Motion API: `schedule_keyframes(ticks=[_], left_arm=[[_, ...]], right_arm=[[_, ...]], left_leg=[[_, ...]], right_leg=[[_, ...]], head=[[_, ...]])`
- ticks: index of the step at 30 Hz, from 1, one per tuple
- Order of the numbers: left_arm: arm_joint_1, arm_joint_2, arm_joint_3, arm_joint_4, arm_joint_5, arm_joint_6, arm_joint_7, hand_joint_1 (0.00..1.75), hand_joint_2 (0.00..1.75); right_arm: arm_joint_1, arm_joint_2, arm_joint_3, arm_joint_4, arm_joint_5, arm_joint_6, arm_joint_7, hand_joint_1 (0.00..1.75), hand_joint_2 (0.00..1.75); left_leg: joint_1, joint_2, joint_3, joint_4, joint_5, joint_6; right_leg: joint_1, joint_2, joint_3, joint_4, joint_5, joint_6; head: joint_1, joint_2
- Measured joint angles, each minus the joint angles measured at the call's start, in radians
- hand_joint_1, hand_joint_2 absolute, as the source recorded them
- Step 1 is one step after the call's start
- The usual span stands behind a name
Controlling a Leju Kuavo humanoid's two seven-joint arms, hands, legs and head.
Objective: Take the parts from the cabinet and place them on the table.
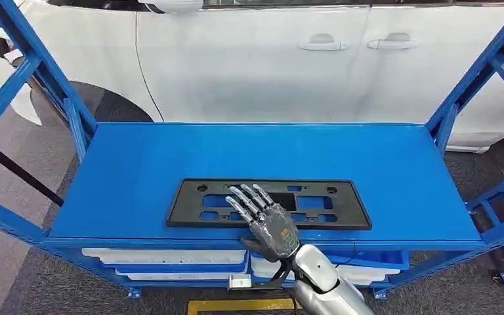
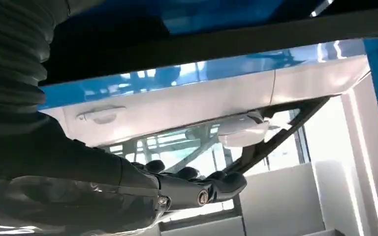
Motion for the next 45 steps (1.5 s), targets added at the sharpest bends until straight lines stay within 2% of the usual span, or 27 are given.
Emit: schedule_keyframes(ticks=[3,4,7,8,9,10,13,14,17,19,20,22,23,24,25,26,28,29,34,35,38,39,40,41,43,44,45], left_arm=[[0.003,0.000,0.000,0.000,0.000,0.000,0.000,0.00,0.00],[0.002,0.000,0.000,0.000,0.000,0.000,0.000,0.00,0.00],[0.000,0.000,0.000,0.000,0.000,0.001,-0.002,0.00,0.00],[0.000,0.000,0.000,0.000,0.000,0.001,-0.003,0.00,0.00],[0.001,0.000,0.000,0.000,0.000,0.001,-0.004,0.00,0.00],[0.001,0.000,0.000,0.000,0.000,0.001,-0.006,0.00,0.00],[0.001,-0.001,0.000,0.000,0.000,0.001,-0.008,0.00,0.00],[-0.001,-0.002,0.000,0.000,0.000,0.001,-0.008,0.00,0.00],[-0.002,-0.002,0.001,0.000,0.000,0.001,-0.009,0.00,0.00],[-0.002,0.000,0.002,0.000,0.000,0.001,-0.010,0.00,0.00],[-0.002,0.000,0.003,0.000,0.000,0.001,-0.011,0.00,0.00],[-0.002,-0.001,0.003,0.000,0.000,0.000,-0.011,0.00,0.00],[-0.001,-0.001,0.003,0.000,0.000,0.000,-0.012,0.00,0.00],[0.002,-0.001,0.003,0.000,0.000,0.000,-0.012,0.00,0.00],[0.003,0.000,0.004,0.000,0.000,0.000,-0.012,0.00,0.00],[0.003,0.000,0.004,0.000,0.000,0.000,-0.012,0.00,0.00],[0.001,0.003,0.005,0.000,0.000,0.000,-0.012,0.00,0.00],[-0.001,0.003,0.006,0.000,0.000,0.000,-0.012,0.00,0.00],[-0.001,0.002,0.010,0.000,0.000,0.000,-0.010,0.00,0.00],[-0.002,0.003,0.011,0.000,0.000,0.000,-0.010,0.00,0.00],[-0.001,0.003,0.011,0.000,0.000,0.000,-0.012,0.00,0.00],[0.001,0.003,0.011,0.000,0.000,0.000,-0.012,0.00,0.00],[0.001,0.003,0.012,0.000,0.000,0.000,-0.012,0.00,0.00],[0.001,0.003,0.012,0.000,0.000,0.000,-0.012,0.00,0.00],[0.001,0.003,0.012,0.000,0.000,0.000,-0.013,0.00,0.00],[0.001,0.001,0.012,0.000,0.000,0.000,-0.014,0.00,0.00],[0.001,-0.001,0.012,0.000,0.000,-0.001,-0.016,0.00,0.00]], right_arm=[[-0.006,0.003,0.003,0.010,0.022,-0.004,0.007,0.00,1.75],[-0.010,0.003,0.005,0.014,0.034,-0.004,0.010,0.00,1.75],[-0.022,0.002,0.016,0.038,0.094,-0.011,0.040,0.00,1.75],[-0.022,0.002,0.019,0.052,0.120,-0.013,0.055,0.00,1.75],[-0.023,0.002,0.022,0.065,0.142,-0.014,0.069,0.00,1.75],[-0.026,0.001,0.026,0.079,0.162,-0.019,0.082,0.00,1.75],[-0.056,0.001,0.030,0.113,0.186,-0.029,0.110,0.00,1.75],[-0.068,0.002,0.030,0.128,0.188,-0.029,0.115,0.00,1.75],[-0.093,0.004,0.032,0.160,0.188,-0.039,0.126,0.00,1.75],[-0.117,0.010,0.032,0.194,0.180,-0.059,0.134,0.00,1.75],[-0.131,0.014,0.032,0.214,0.175,-0.063,0.134,0.00,1.75],[-0.147,0.023,0.031,0.249,0.166,-0.070,0.136,0.00,1.75],[-0.154,0.026,0.030,0.261,0.163,-0.074,0.136,0.00,1.75],[-0.160,0.029,0.029,0.278,0.162,-0.079,0.136,0.00,1.75],[-0.167,0.032,0.028,0.288,0.159,-0.081,0.140,0.00,1.75],[-0.175,0.037,0.026,0.300,0.159,-0.082,0.143,0.00,1.75],[-0.192,0.046,0.022,0.325,0.158,-0.082,0.146,0.00,1.75],[-0.197,0.049,0.018,0.333,0.158,-0.082,0.147,0.00,1.75],[-0.223,0.064,-0.003,0.379,0.196,-0.084,0.175,0.00,1.75],[-0.230,0.064,-0.004,0.390,0.203,-0.084,0.180,0.00,1.75],[-0.242,0.065,-0.010,0.422,0.232,-0.084,0.209,0.00,1.75],[-0.244,0.065,-0.012,0.432,0.238,-0.084,0.213,0.03,1.75],[-0.246,0.067,-0.014,0.438,0.239,-0.084,0.216,1.68,1.75],[-0.250,0.068,-0.016,0.444,0.242,-0.083,0.219,1.75,1.75],[-0.257,0.069,-0.017,0.453,0.251,-0.084,0.228,1.75,1.75],[-0.258,0.069,-0.019,0.455,0.257,-0.084,0.237,1.75,1.75],[-0.257,0.069,-0.023,0.457,0.262,-0.084,0.244,1.75,1.75]], left_leg=[[0.004,0.001,0.001,-0.010,0.007,0.020],[0.005,0.001,0.003,-0.012,0.009,0.026],[0.003,0.004,-0.002,-0.012,0.010,0.035],[0.002,0.004,-0.003,-0.012,0.010,0.035],[0.002,0.004,-0.002,-0.012,0.010,0.035],[0.002,0.003,-0.001,-0.011,0.010,0.035],[0.002,0.003,0.007,-0.011,0.007,0.030],[-0.005,0.003,0.005,-0.008,0.005,0.024],[0.000,0.002,0.005,-0.012,0.009,0.008],[0.001,0.002,0.002,0.001,-0.002,-0.002],[0.000,0.002,-0.016,0.042,-0.034,-0.006],[0.006,0.002,-0.088,0.196,-0.114,-0.014],[0.007,0.002,-0.121,0.267,-0.140,-0.017],[0.007,0.002,-0.138,0.306,-0.145,-0.020],[0.008,0.003,-0.130,0.289,-0.123,-0.022],[0.010,0.003,-0.099,0.226,-0.082,-0.022],[0.015,0.004,-0.003,0.039,0.003,-0.021],[0.012,0.003,0.015,0.001,-0.016,-0.016],[0.010,0.001,0.015,-0.012,0.004,0.023],[0.010,0.002,0.014,-0.013,0.006,0.028],[0.007,0.005,0.007,-0.012,0.008,0.034],[0.007,0.006,0.007,-0.012,0.008,0.034],[0.007,0.006,0.007,-0.012,0.008,0.034],[0.006,0.006,0.009,-0.012,0.008,0.034],[0.005,0.004,0.014,-0.012,0.008,0.032],[0.005,0.004,0.014,-0.012,0.008,0.031],[-0.002,0.002,0.011,-0.009,0.006,0.021]], right_leg=[[-0.001,0.001,0.001,-0.001,-0.002,0.018],[-0.005,0.001,-0.005,0.017,-0.018,0.022],[-0.008,-0.001,-0.106,0.234,-0.132,0.030],[-0.008,-0.001,-0.139,0.302,-0.152,0.032],[-0.008,-0.001,-0.150,0.321,-0.146,0.033],[-0.009,-0.001,-0.138,0.294,-0.119,0.032],[-0.007,-0.001,-0.011,0.034,0.012,0.017],[0.000,-0.001,0.005,-0.003,-0.002,0.012],[0.004,-0.001,0.000,-0.003,0.003,0.003],[-0.007,-0.004,0.008,-0.020,0.014,-0.010],[-0.008,-0.003,0.008,-0.023,0.016,-0.017],[-0.006,-0.003,0.005,-0.022,0.016,-0.020],[-0.005,-0.003,0.003,-0.021,0.016,-0.020],[-0.005,-0.003,0.003,-0.019,0.016,-0.020],[-0.006,-0.003,0.003,-0.018,0.016,-0.020],[-0.006,-0.002,0.003,-0.015,0.015,-0.018],[-0.008,0.000,0.004,-0.007,0.010,-0.010],[-0.004,0.001,0.002,-0.004,0.008,-0.004],[-0.007,0.003,-0.002,0.002,0.005,0.026],[-0.008,0.000,-0.015,0.034,-0.022,0.030],[-0.010,0.000,-0.121,0.259,-0.134,0.037],[-0.011,0.000,-0.147,0.313,-0.145,0.038],[-0.011,0.000,-0.148,0.313,-0.131,0.038],[-0.011,0.000,-0.121,0.259,-0.093,0.035],[-0.009,0.000,-0.028,0.078,-0.008,0.022],[-0.003,-0.001,0.011,0.000,0.005,0.010],[-0.002,-0.002,0.011,-0.010,0.003,0.010]], head=[[0.000,0.000],[0.000,0.000],[0.000,0.000],[0.000,0.000],[0.000,0.000],[0.000,0.000],[0.000,0.000],[0.000,0.000],[0.000,0.000],[0.000,0.000],[0.000,0.000],[0.000,0.000],[0.000,0.000],[0.000,0.000],[0.000,0.000],[0.000,0.000],[0.000,0.000],[0.000,0.000],[0.000,0.000],[0.000,0.000],[0.000,0.000],[0.000,0.000],[0.000,0.000],[0.000,0.000],[0.000,0.000],[0.000,0.000],[0.000,0.000]])
